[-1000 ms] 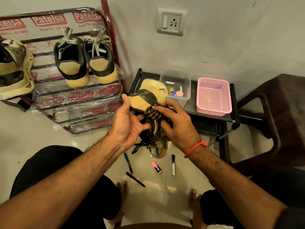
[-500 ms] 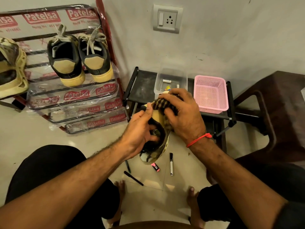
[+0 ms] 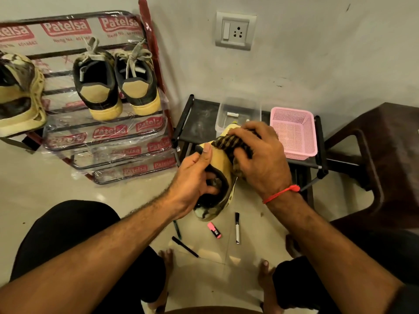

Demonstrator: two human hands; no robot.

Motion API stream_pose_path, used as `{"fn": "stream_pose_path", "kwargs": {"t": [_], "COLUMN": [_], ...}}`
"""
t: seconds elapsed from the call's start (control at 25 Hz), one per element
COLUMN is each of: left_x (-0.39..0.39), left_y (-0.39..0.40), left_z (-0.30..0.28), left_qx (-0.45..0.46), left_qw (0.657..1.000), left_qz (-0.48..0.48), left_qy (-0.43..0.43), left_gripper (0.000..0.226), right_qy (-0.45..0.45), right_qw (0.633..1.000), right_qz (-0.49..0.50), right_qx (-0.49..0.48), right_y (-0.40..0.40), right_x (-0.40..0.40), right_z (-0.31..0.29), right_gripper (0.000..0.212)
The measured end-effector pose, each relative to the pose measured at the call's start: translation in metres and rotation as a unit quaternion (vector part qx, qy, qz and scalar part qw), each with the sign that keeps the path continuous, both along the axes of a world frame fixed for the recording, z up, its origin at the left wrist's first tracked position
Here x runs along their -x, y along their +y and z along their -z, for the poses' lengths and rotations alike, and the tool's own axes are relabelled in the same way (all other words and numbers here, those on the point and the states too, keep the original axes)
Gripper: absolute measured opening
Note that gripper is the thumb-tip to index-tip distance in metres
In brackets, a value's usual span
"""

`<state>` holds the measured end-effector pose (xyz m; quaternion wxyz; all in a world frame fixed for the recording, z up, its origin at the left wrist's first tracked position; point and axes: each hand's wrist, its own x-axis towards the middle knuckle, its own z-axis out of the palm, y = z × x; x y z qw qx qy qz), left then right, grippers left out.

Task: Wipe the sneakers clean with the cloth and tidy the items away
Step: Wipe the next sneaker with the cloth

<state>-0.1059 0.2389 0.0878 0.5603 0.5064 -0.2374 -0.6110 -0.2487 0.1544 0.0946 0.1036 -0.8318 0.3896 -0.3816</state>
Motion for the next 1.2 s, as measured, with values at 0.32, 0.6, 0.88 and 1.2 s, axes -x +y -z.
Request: {"fn": "stream_pose_path", "kwargs": {"t": [0.32, 0.6, 0.88, 1.2], "left_x": [-0.019, -0.017, -0.017, -0.028], "left_y": [-0.003, -0.005, 0.000, -0.003], "left_z": [0.001, -0.007, 0.003, 0.013], "left_qx": [-0.017, 0.011, 0.058, 0.149], "left_qw": [0.999, 0.996, 0.876, 0.814], "left_qz": [-0.038, 0.008, 0.095, 0.100], "left_qy": [-0.004, 0.090, -0.470, -0.553], "left_gripper": [0.068, 0.063, 0.046, 0.060], "right_qy": [-0.030, -0.118, -0.160, -0.206], "right_qw": [0.989, 0.957, 0.942, 0.931], "right_qz": [-0.047, -0.028, -0.049, -0.114], "right_qx": [-0.135, -0.264, -0.292, -0.278], "right_y": [0.023, 0.028, 0.022, 0.011], "right_x": [-0.002, -0.004, -0.002, -0.002], "right_z": [0.014, 0.017, 0.026, 0.018], "right_gripper": [0.027, 0.032, 0.031, 0.029]}}
